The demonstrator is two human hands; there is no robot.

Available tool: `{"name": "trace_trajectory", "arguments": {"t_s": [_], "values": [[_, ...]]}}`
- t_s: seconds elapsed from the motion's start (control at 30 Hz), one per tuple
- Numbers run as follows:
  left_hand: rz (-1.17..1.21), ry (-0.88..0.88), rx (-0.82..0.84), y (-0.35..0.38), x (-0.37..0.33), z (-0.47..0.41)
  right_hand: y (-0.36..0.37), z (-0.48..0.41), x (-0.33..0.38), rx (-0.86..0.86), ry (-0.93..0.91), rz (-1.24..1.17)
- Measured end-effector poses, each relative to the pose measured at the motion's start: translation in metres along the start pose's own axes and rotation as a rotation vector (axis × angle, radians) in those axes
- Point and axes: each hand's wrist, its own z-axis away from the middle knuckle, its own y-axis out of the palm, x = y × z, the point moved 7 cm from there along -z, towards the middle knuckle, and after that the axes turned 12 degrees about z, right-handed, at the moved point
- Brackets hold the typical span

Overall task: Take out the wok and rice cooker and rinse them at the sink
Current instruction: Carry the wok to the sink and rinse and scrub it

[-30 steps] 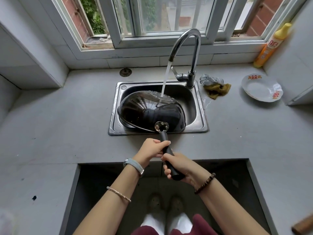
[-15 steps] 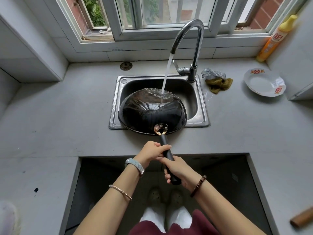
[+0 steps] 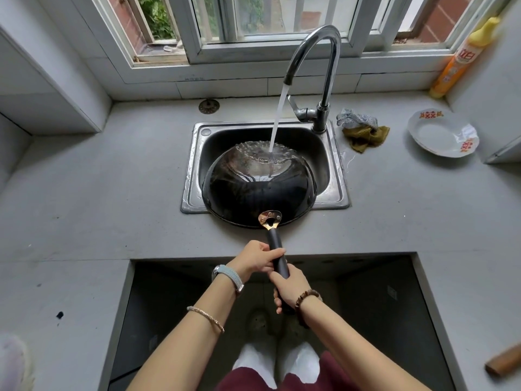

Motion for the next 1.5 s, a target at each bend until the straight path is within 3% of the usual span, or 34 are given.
{"name": "trace_trajectory", "arguments": {"t_s": [0.33, 1.5], "values": [[-0.194, -0.025, -0.055, 0.007, 0.030, -0.006, 0.009, -0.008, -0.029, -0.094, 0.000, 0.063], [-0.223, -0.022, -0.040, 0.009, 0.036, -0.007, 0.012, -0.012, -0.035, -0.094, -0.002, 0.046]]}}
